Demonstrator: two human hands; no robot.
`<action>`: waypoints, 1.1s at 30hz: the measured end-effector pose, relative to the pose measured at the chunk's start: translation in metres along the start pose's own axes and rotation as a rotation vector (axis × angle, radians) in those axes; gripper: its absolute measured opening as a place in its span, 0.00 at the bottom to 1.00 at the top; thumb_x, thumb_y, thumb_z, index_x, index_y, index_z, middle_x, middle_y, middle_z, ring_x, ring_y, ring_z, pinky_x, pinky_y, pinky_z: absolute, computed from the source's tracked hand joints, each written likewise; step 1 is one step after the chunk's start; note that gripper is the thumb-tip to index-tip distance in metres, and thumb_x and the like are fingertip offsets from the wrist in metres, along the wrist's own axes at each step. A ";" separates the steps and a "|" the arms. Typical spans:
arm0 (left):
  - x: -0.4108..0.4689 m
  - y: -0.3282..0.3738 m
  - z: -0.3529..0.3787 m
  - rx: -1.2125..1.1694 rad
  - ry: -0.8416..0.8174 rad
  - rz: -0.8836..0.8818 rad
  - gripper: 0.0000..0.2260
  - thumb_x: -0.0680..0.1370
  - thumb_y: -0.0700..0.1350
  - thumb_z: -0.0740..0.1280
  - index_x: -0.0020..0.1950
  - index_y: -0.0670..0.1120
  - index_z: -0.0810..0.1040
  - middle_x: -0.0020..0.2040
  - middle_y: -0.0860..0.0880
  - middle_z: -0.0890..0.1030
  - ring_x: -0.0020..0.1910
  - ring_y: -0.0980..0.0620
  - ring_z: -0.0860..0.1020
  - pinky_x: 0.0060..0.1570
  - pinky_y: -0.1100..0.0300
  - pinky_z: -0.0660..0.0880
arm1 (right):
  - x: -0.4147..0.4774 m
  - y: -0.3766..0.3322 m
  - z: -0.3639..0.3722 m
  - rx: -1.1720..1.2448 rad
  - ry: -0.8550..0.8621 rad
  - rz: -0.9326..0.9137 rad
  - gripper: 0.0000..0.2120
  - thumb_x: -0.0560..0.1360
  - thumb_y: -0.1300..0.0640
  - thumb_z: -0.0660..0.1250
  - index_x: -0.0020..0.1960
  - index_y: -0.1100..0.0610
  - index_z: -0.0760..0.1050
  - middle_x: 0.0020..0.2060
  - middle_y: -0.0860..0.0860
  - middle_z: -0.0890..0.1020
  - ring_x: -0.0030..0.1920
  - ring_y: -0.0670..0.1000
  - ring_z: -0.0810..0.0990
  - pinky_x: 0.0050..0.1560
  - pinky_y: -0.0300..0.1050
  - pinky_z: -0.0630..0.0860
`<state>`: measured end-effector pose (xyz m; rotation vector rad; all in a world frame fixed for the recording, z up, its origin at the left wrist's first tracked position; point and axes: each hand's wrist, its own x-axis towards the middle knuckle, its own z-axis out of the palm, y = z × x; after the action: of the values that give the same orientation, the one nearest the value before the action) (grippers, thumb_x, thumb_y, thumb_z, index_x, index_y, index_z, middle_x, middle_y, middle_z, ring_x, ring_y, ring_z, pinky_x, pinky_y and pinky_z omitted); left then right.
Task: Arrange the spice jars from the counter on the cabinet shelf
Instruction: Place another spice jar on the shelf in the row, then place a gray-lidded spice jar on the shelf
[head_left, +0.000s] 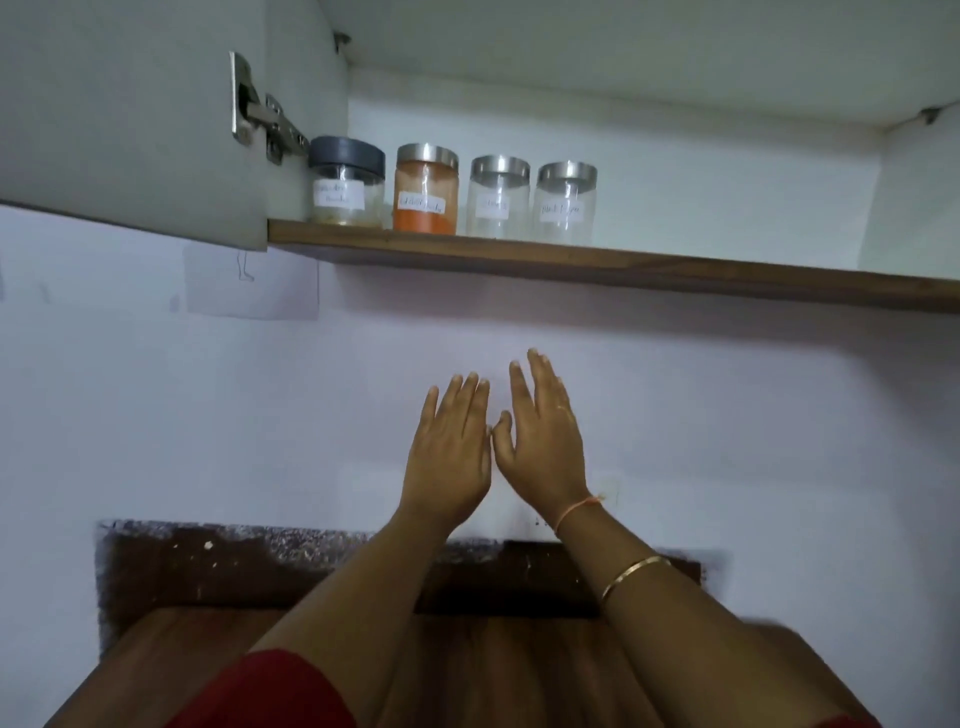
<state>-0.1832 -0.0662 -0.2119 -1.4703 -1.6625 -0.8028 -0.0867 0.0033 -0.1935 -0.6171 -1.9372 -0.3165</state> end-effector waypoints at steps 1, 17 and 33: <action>-0.017 -0.001 0.006 0.007 -0.031 0.002 0.22 0.79 0.45 0.50 0.69 0.35 0.69 0.68 0.38 0.72 0.69 0.40 0.68 0.69 0.41 0.60 | -0.015 -0.002 0.008 0.005 -0.030 0.003 0.26 0.74 0.60 0.65 0.70 0.65 0.68 0.70 0.63 0.68 0.72 0.61 0.65 0.70 0.57 0.66; -0.259 -0.009 0.043 0.150 -1.082 -0.446 0.27 0.81 0.48 0.51 0.77 0.40 0.47 0.77 0.41 0.51 0.77 0.43 0.46 0.75 0.49 0.43 | -0.247 -0.040 0.064 0.158 -1.118 0.180 0.29 0.80 0.48 0.55 0.77 0.59 0.53 0.76 0.58 0.55 0.73 0.59 0.61 0.71 0.49 0.62; -0.293 -0.031 0.025 0.039 -1.106 -0.710 0.21 0.82 0.47 0.49 0.73 0.38 0.58 0.73 0.39 0.62 0.74 0.41 0.57 0.74 0.48 0.50 | -0.287 -0.052 0.084 0.234 -1.296 0.327 0.50 0.69 0.38 0.68 0.78 0.57 0.44 0.72 0.58 0.61 0.70 0.60 0.63 0.68 0.51 0.66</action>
<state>-0.2035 -0.1987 -0.4753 -1.3550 -3.1056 -0.2286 -0.0836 -0.0801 -0.4852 -1.1085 -2.9307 0.6956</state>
